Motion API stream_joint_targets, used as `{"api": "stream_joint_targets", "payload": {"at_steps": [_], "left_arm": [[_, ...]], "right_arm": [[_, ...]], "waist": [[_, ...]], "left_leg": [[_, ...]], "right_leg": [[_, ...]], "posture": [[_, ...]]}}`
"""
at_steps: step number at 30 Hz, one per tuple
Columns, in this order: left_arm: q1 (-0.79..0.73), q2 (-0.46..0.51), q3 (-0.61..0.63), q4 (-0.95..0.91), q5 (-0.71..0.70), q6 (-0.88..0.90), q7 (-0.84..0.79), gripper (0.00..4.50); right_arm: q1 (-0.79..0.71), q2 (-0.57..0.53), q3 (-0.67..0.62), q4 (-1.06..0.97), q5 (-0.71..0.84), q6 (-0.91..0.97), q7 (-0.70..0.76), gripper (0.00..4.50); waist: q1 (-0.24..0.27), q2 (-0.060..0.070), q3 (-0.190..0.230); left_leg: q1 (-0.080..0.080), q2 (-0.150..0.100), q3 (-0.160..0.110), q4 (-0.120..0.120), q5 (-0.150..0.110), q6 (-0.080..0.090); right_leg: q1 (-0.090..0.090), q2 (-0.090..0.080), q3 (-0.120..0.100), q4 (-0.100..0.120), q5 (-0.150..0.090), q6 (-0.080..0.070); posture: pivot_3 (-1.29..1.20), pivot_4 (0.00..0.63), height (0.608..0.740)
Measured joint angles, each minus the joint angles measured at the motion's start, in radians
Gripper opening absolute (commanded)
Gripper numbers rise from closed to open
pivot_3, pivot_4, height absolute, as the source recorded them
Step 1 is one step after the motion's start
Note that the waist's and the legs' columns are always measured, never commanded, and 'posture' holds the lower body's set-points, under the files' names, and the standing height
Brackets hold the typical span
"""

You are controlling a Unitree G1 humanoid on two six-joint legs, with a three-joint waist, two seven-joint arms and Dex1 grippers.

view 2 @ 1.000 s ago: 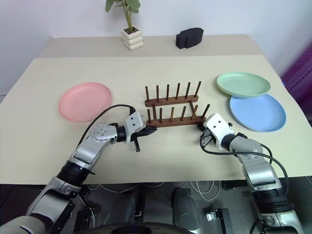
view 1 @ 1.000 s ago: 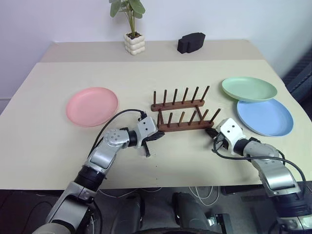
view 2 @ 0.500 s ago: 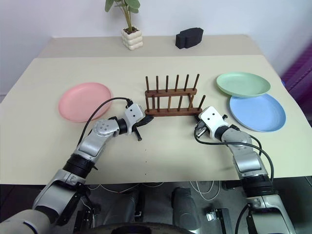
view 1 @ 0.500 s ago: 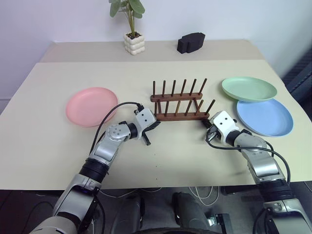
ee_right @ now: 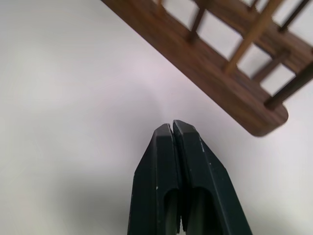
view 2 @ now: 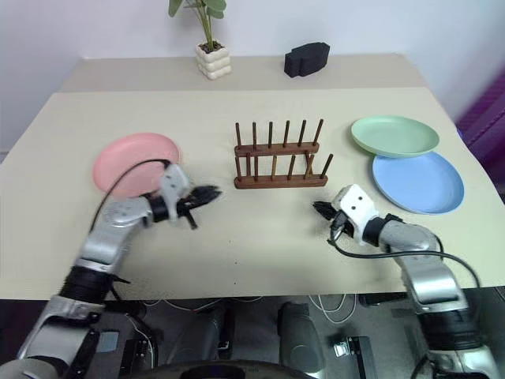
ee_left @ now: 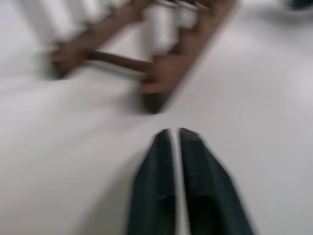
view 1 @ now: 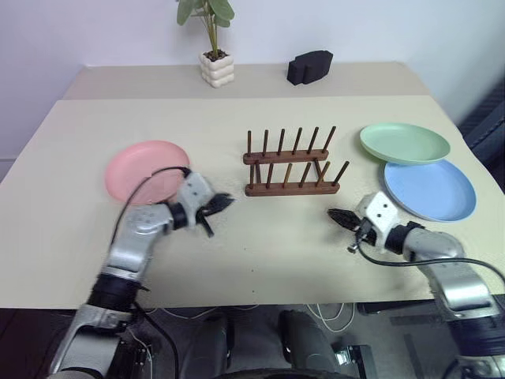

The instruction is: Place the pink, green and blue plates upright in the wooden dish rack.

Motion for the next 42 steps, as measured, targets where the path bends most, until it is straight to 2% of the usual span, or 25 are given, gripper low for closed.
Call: {"api": "stream_joint_targets", "payload": {"at_steps": [2,4,5,8,12,16,23,26,33,34,39,42], "left_arm": [[-0.014,0.005,0.084,0.015,-0.018,0.025,0.067,2.81],[-0.046,-0.002,0.178,0.057,-0.035,0.038,0.168,3.94],[-0.069,-0.001,0.224,0.08,-0.035,0.047,0.233,4.4],[-0.141,0.011,0.345,0.138,-0.025,0.091,0.427,4.5],[-0.161,0.058,0.448,0.167,-0.039,0.231,0.556,4.5],[-0.124,0.096,0.45,0.177,-0.038,0.361,0.563,4.5],[-0.104,0.106,0.448,0.167,-0.078,0.604,0.556,4.5],[-0.104,0.093,0.448,0.165,-0.091,0.643,0.557,3.71],[-0.115,0.088,0.452,0.161,-0.1,0.643,0.576,0.28],[-0.124,0.088,0.454,0.161,-0.101,0.638,0.579,0.02],[-0.13,0.081,0.46,0.167,-0.102,0.599,0.582,0.02],[-0.129,0.052,0.462,0.13,-0.112,0.499,0.56,0.02]], "right_arm": [[0.009,-0.024,-0.034,-0.038,0.054,0.045,0.032,1.2],[0.008,-0.034,-0.047,-0.06,0.088,0.079,0.047,2.37],[0.004,-0.035,-0.046,-0.067,0.096,0.089,0.052,2.78],[-0.034,-0.036,-0.04,-0.08,0.098,0.09,0.059,4.31],[-0.089,-0.028,-0.018,-0.084,0.097,0.076,0.068,4.31],[-0.119,-0.015,0.002,-0.083,0.096,0.061,0.073,4.31],[-0.139,-0.008,0.03,-0.054,0.076,0.026,0.08,4.31],[-0.143,-0.008,0.03,-0.054,0.076,0.019,0.082,4.38],[-0.137,-0.008,0.029,-0.054,0.066,0.007,0.079,4.38],[-0.136,-0.008,0.029,-0.054,0.066,0.007,0.078,4.38],[-0.137,-0.008,0.029,-0.054,0.056,0.0,0.069,4.38],[-0.166,-0.008,0.032,-0.054,0.037,-0.002,0.055,4.38]], "waist": [[0.001,-0.001,0.0],[0.002,-0.001,0.0],[0.002,-0.002,0.001],[-0.001,-0.002,0.001],[-0.001,-0.002,0.001],[0.003,-0.003,0.001],[0.001,-0.005,0.001],[0.001,-0.005,0.001],[0.001,-0.005,0.001],[0.002,-0.005,0.001],[0.001,-0.005,0.001],[0.006,-0.005,0.001]], "left_leg": [[0.002,0.0,0.0,0.001,0.0,0.0],[0.002,0.0,0.0,0.001,0.0,0.0],[0.002,0.0,-0.001,0.001,0.0,0.0],[0.001,0.0,0.0,0.001,0.0,0.0],[0.0,-0.001,0.0,-0.001,0.0,0.0],[0.0,-0.001,-0.001,-0.001,0.0,0.0],[-0.001,-0.001,-0.001,0.0,0.0,0.0],[-0.001,-0.001,-0.001,-0.001,0.0,-0.001],[-0.001,-0.001,-0.001,-0.001,0.0,-0.001],[-0.001,-0.001,-0.001,-0.001,0.0,-0.001],[0.0,-0.001,-0.001,-0.001,0.0,-0.001],[-0.001,-0.001,-0.001,0.0,0.001,-0.001]], "right_leg": [[0.003,0.0,0.0,0.0,-0.001,-0.002],[0.003,0.0,0.0,0.0,-0.001,-0.002],[0.002,0.0,-0.001,0.0,0.0,0.0],[0.0,0.0,-0.001,0.0,0.001,0.002],[0.0,0.0,-0.001,0.0,0.003,0.005],[0.0,-0.001,-0.001,0.0,0.003,0.005],[0.0,-0.001,-0.002,0.0,0.003,0.005],[0.0,-0.001,-0.002,0.0,0.003,0.005],[0.0,-0.001,-0.002,0.0,0.003,0.005],[0.0,-0.001,-0.002,0.0,0.003,0.005],[0.0,-0.002,-0.001,0.0,0.003,0.005],[-0.001,-0.002,-0.002,-0.001,0.003,0.004]], "posture": [[0.0,0.15,0.74],[0.0,0.15,0.74],[0.0,0.15,0.74],[0.0,0.15,0.74],[0.0,0.15,0.74],[0.0,0.15,0.74],[0.0,0.15,0.74],[0.0,0.15,0.74],[0.0,0.15,0.74],[0.0,0.15,0.74],[0.0,0.15,0.74],[0.0,0.15,0.74]]}}
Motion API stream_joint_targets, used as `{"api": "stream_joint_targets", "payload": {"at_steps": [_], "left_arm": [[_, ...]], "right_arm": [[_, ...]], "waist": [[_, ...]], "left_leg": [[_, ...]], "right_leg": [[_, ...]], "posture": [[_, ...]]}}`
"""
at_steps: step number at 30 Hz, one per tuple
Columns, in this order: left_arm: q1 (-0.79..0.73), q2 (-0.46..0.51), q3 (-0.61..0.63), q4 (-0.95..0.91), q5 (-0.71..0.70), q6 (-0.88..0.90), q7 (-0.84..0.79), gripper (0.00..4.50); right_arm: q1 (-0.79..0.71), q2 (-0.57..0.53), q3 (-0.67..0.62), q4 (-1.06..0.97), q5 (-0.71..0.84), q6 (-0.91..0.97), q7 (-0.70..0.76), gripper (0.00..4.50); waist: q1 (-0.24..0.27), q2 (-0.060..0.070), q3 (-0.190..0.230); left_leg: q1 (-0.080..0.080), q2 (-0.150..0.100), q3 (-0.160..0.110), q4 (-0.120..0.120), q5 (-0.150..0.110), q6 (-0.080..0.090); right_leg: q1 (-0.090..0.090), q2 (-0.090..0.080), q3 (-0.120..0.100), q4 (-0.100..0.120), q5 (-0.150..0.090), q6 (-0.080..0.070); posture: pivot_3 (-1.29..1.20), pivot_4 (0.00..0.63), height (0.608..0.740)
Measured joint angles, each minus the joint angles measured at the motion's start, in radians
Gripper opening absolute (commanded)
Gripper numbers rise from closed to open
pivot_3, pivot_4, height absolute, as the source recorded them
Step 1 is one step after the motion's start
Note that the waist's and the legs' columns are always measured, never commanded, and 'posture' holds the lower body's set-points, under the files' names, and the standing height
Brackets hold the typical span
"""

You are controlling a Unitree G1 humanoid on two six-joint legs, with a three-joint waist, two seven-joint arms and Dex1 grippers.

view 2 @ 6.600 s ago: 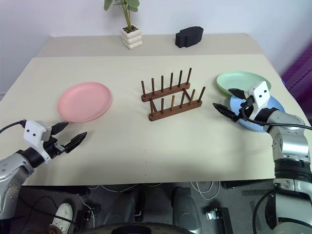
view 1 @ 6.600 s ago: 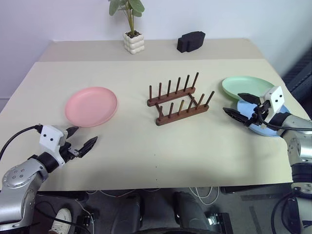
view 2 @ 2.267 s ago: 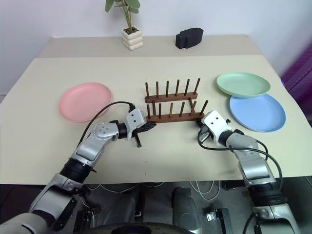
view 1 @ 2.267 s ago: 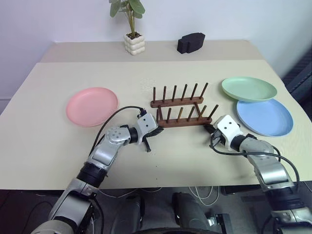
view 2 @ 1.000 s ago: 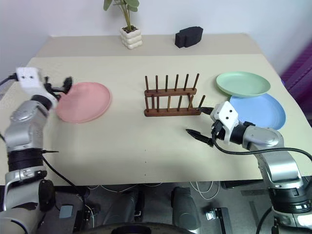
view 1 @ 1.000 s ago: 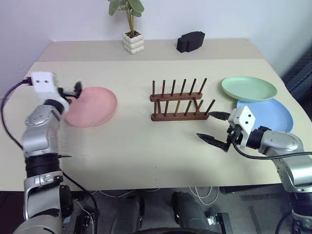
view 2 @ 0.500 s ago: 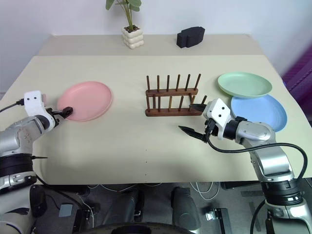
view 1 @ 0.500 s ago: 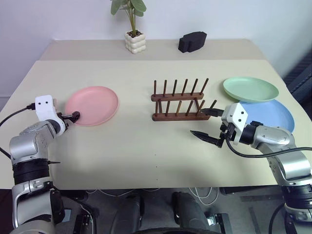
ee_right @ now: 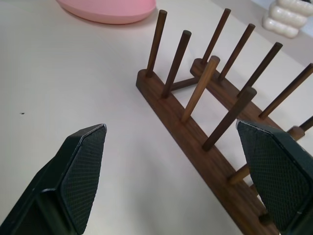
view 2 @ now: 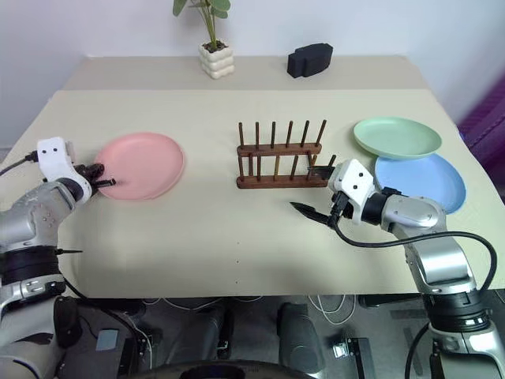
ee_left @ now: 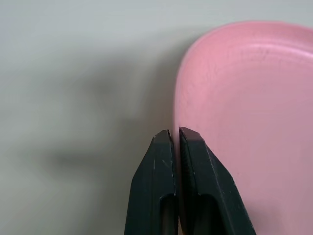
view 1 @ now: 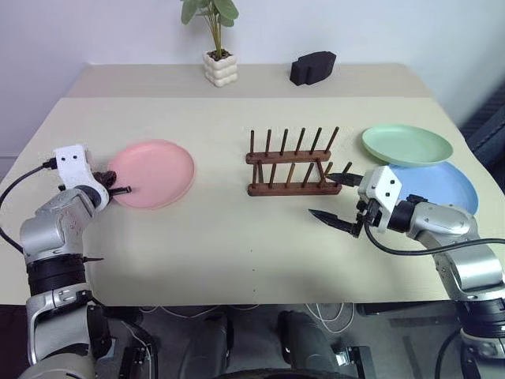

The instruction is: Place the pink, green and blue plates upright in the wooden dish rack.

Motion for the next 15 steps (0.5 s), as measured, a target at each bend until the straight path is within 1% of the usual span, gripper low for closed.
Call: {"api": "stream_joint_targets", "payload": {"at_steps": [3,5,8,12,15], "left_arm": [[-0.033,-0.023,-0.001,-0.068,-0.013,-0.111,-0.021,0.02],[-0.094,-0.047,-0.001,-0.111,-0.032,-0.173,-0.022,0.02],[-0.185,-0.079,-0.015,-0.174,-0.055,-0.221,-0.017,0.02],[-0.262,-0.143,-0.085,-0.231,-0.054,-0.244,0.004,0.02],[-0.299,-0.212,-0.165,-0.241,-0.04,-0.249,0.033,0.02]], "right_arm": [[-0.082,0.0,0.01,-0.005,-0.041,-0.017,-0.025,4.38],[-0.16,0.001,0.035,-0.011,-0.081,-0.03,-0.045,4.38],[-0.268,0.025,0.09,-0.032,-0.141,-0.052,-0.073,4.38],[-0.37,0.102,0.202,-0.043,-0.228,-0.081,-0.104,4.38],[-0.453,0.171,0.306,-0.014,-0.344,-0.142,-0.148,4.38]], "waist": [[0.0,0.0,0.0],[-0.001,0.0,0.0],[-0.003,0.0,0.0],[-0.006,0.0,0.0],[-0.005,0.0,0.0]], "left_leg": [[-0.001,0.0,0.0,0.0,0.001,-0.001],[-0.002,0.0,0.0,0.0,0.001,-0.001],[-0.003,0.0,0.0,-0.001,0.001,-0.001],[-0.003,-0.002,0.001,-0.002,0.001,-0.001],[-0.004,-0.003,0.001,-0.002,0.001,-0.001]], "right_leg": [[-0.001,0.0,0.0,-0.001,0.001,-0.002],[-0.002,0.0,0.0,-0.001,0.001,-0.001],[-0.003,0.0,0.0,-0.002,0.002,0.0],[-0.004,0.001,0.0,-0.002,0.002,0.0],[-0.005,0.001,0.0,-0.002,0.002,0.0]], "posture": [[0.0,0.15,0.74],[0.0,0.15,0.74],[0.0,0.15,0.74],[0.0,0.15,0.74],[0.0,0.15,0.74]]}}
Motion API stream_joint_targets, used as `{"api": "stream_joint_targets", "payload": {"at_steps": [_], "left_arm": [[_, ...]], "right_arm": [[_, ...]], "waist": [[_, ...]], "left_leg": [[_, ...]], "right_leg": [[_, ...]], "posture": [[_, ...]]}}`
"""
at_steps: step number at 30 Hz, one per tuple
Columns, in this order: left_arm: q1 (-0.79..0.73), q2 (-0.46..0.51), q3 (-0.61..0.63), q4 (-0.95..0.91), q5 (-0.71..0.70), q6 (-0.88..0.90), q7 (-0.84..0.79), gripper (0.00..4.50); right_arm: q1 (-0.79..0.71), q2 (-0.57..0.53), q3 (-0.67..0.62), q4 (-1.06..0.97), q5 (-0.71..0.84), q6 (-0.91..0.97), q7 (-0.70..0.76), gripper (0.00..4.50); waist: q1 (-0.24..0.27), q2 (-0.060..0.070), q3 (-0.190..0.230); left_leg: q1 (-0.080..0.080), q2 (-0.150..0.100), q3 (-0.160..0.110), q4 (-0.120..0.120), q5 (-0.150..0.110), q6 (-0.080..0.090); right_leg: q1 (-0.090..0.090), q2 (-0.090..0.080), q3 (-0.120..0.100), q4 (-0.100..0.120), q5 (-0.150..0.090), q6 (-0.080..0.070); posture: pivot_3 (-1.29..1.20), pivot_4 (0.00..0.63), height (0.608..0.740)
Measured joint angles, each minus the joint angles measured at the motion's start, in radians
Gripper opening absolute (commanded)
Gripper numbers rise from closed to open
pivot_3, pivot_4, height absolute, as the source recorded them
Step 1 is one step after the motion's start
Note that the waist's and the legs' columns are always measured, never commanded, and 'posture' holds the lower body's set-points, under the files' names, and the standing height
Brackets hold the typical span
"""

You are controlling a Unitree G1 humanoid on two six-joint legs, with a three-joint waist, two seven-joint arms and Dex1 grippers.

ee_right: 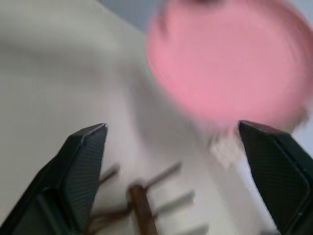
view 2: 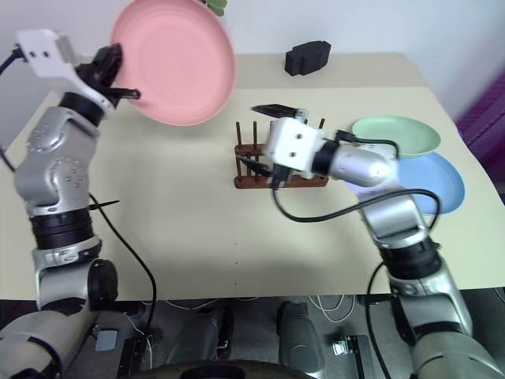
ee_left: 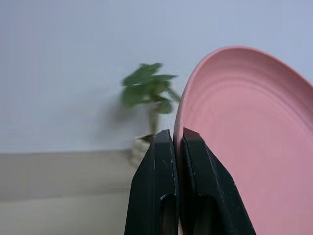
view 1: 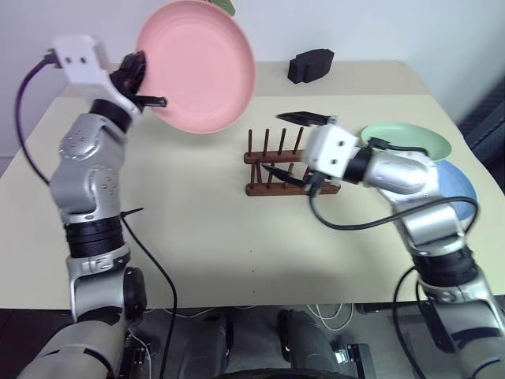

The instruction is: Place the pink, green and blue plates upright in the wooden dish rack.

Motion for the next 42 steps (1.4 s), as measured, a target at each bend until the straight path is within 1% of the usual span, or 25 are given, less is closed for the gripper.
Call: {"api": "stream_joint_targets", "payload": {"at_steps": [3,8,12,15,16,22,27,30,32,36,37,40,42], "left_arm": [[-0.012,-0.027,-0.041,-0.031,0.003,0.003,0.015,0.02],[-0.012,-0.069,-0.087,-0.079,0.008,0.022,0.035,0.02],[-0.009,-0.08,-0.091,-0.109,0.004,0.046,0.036,0.02],[-0.008,-0.094,-0.088,-0.125,-0.014,0.069,0.039,0.0],[-0.007,-0.096,-0.089,-0.133,-0.018,0.079,0.04,0.0],[0.02,-0.096,-0.089,-0.155,-0.023,0.105,0.034,0.0],[0.02,-0.093,-0.085,-0.166,-0.023,0.108,0.034,0.0],[0.02,-0.102,-0.072,-0.166,-0.045,0.11,0.035,1.01],[0.02,-0.12,-0.05,-0.166,-0.078,0.112,0.036,1.98],[0.011,-0.138,-0.002,-0.165,-0.125,0.104,0.056,4.1],[0.004,-0.14,0.015,-0.162,-0.136,0.1,0.07,4.48],[-0.019,-0.132,0.056,-0.149,-0.147,0.076,0.091,4.48],[-0.021,-0.094,0.075,-0.131,-0.143,0.055,0.092,4.48]], "right_arm": [[-0.032,0.034,0.035,0.036,-0.069,-0.051,-0.033,4.38],[-0.032,0.08,0.084,0.09,-0.151,-0.1,-0.062,4.38],[-0.033,0.099,0.094,0.144,-0.204,-0.137,-0.089,4.38],[-0.038,0.103,0.095,0.201,-0.253,-0.166,-0.122,3.55],[-0.04,0.104,0.096,0.218,-0.271,-0.172,-0.133,3.11],[-0.042,0.111,0.096,0.253,-0.331,-0.208,-0.169,0.08],[-0.043,0.116,0.098,0.253,-0.359,-0.232,-0.18,0.02],[-0.043,0.117,0.098,0.253,-0.373,-0.239,-0.19,0.0],[-0.042,0.116,0.098,0.259,-0.384,-0.236,-0.192,0.0],[-0.042,0.105,0.091,0.265,-0.392,-0.248,-0.208,0.0],[-0.042,0.099,0.085,0.265,-0.392,-0.252,-0.212,0.0],[-0.042,0.073,0.065,0.271,-0.391,-0.266,-0.221,0.0],[-0.043,0.051,0.024,0.271,-0.378,-0.276,-0.223,0.0]], "waist": [[0.0,0.0,0.0],[-0.001,0.0,0.0],[-0.002,0.0,0.0],[-0.002,0.0,0.0],[-0.002,0.0,0.0],[-0.003,0.0,0.0],[-0.003,0.0,0.0],[-0.003,0.0,0.0],[-0.002,0.0,0.0],[-0.002,0.0,0.0],[-0.002,0.0,0.0],[-0.002,0.0,0.0],[-0.003,0.0,0.0]], "left_leg": [[0.0,0.0,0.0,0.0,0.0,0.0],[0.0,0.0,0.0,0.0,0.0,0.0],[0.0,0.0,0.0,0.0,0.0,0.0],[0.0,0.0,0.0,0.0,0.0,0.0],[0.0,0.0,0.0,0.0,0.0,0.0],[0.0,0.0,0.0,0.0,0.0,0.0],[0.0,0.0,0.0,0.0,0.0,0.0],[0.0,0.0,0.0,0.0,0.0,0.0],[0.0,0.0,0.0,0.0,0.0,-0.001],[0.0,0.0,0.0,0.0,0.0,-0.001],[0.0,0.0,0.0,0.0,0.0,-0.001],[0.0,0.0,0.0,0.0,0.0,-0.001],[0.0,0.0,0.0,0.0,0.0,-0.001]], "right_leg": [[0.0,0.0,0.0,0.0,0.0,0.0],[0.0,0.0,0.0,0.0,0.0,0.0],[0.0,0.001,0.0,0.001,0.0,0.0],[0.0,0.001,0.0,0.001,0.0,0.0],[0.0,0.001,0.0,0.001,0.0,0.0],[0.0,0.001,0.0,0.001,0.0,0.0],[0.0,0.001,0.0,0.001,0.0,0.0],[0.0,0.001,0.0,0.001,0.0,0.0],[0.0,0.001,0.0,0.001,0.0,0.0],[0.0,0.001,0.0,0.001,0.0,0.0],[0.0,0.001,0.0,0.001,0.0,0.0],[0.0,0.001,0.0,0.001,0.0,0.0],[0.0,0.002,0.0,0.001,0.0,0.0]], "posture": [[0.0,0.15,0.74],[0.0,0.15,0.74],[0.0,0.15,0.74],[0.0,0.15,0.74],[0.0,0.15,0.74],[0.0,0.15,0.74],[0.0,0.15,0.74],[0.0,0.15,0.74],[0.0,0.15,0.74],[0.0,0.15,0.74],[0.0,0.15,0.74],[0.0,0.15,0.74],[0.0,0.15,0.74]]}}
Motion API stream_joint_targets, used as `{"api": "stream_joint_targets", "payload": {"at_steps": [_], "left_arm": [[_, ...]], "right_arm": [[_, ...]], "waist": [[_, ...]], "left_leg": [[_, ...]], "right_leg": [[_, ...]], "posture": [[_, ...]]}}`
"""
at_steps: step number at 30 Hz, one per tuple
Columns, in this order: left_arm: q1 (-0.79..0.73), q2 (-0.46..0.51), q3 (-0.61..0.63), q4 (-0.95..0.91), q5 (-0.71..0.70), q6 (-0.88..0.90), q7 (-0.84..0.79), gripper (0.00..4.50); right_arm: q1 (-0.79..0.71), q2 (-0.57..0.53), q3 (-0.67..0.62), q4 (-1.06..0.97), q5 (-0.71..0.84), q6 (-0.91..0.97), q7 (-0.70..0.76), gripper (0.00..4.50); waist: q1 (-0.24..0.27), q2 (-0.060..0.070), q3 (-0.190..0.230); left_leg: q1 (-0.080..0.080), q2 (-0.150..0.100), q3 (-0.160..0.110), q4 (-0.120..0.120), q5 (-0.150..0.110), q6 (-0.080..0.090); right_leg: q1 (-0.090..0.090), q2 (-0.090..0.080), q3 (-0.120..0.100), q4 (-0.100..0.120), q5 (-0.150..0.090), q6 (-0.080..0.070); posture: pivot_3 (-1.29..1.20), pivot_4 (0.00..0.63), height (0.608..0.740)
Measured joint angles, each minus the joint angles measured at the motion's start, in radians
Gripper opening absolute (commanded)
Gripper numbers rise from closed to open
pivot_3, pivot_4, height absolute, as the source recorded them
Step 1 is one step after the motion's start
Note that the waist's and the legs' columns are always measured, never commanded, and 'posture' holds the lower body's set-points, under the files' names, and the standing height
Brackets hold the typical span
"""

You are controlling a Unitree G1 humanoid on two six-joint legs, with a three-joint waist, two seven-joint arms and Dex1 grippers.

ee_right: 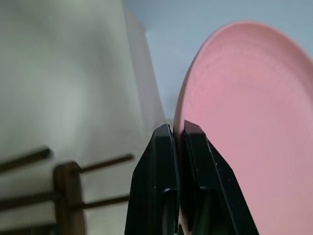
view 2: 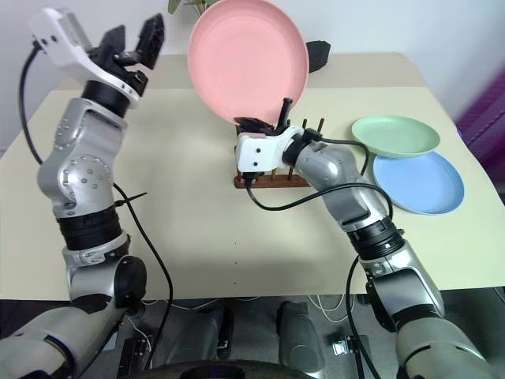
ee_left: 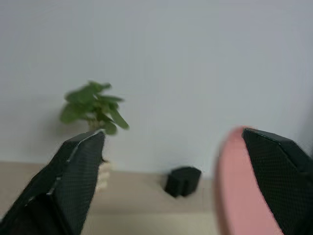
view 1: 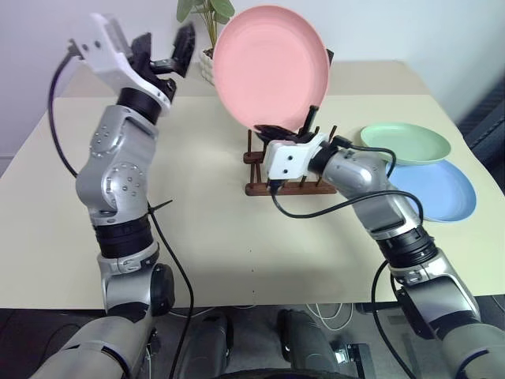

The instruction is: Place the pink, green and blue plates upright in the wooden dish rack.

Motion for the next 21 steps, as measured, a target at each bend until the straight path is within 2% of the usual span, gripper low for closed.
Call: {"api": "stream_joint_targets", "payload": {"at_steps": [4,7,14,17,21], "left_arm": [[0.059,0.13,-0.007,0.044,0.055,-0.046,-0.067,4.48],[0.181,0.231,-0.045,0.071,0.069,-0.034,-0.193,4.48],[0.398,0.298,-0.133,0.064,0.041,-0.029,-0.465,4.48],[0.407,0.31,-0.143,0.064,0.041,-0.058,-0.526,4.48],[0.442,0.317,-0.151,0.065,0.041,-0.081,-0.584,4.48]], "right_arm": [[0.001,-0.025,-0.172,-0.004,0.196,0.068,0.042,0.0],[0.046,-0.067,-0.331,-0.059,0.432,0.206,0.137,0.0],[0.183,-0.112,-0.543,-0.216,0.908,0.573,0.277,0.0],[0.194,-0.111,-0.622,-0.264,1.128,0.731,0.262,0.0],[0.196,-0.107,-0.684,-0.284,1.311,0.85,0.203,0.0]], "waist": [[0.0,0.0,0.0],[0.002,0.0,0.0],[0.002,0.0,0.0],[0.001,0.001,0.0],[0.001,0.001,0.0]], "left_leg": [[0.0,0.0,0.0,0.0,0.0,0.0],[0.0,0.002,0.0,-0.001,0.0,0.001],[0.0,0.004,0.0,-0.001,-0.001,0.002],[0.001,0.005,0.0,0.0,-0.001,0.002],[0.001,0.006,0.0,0.0,-0.001,0.002]], "right_leg": [[0.0,0.0,0.0,0.0,0.0,0.0],[0.001,0.0,0.0,-0.002,0.0,0.0],[0.001,-0.001,0.0,-0.003,0.0,-0.001],[0.002,-0.001,0.0,-0.002,0.0,-0.003],[0.002,-0.001,0.001,-0.003,-0.001,-0.005]], "posture": [[0.0,0.15,0.74],[0.0,0.15,0.74],[0.0,0.15,0.74],[0.0,0.15,0.74],[0.0,0.15,0.74]]}}
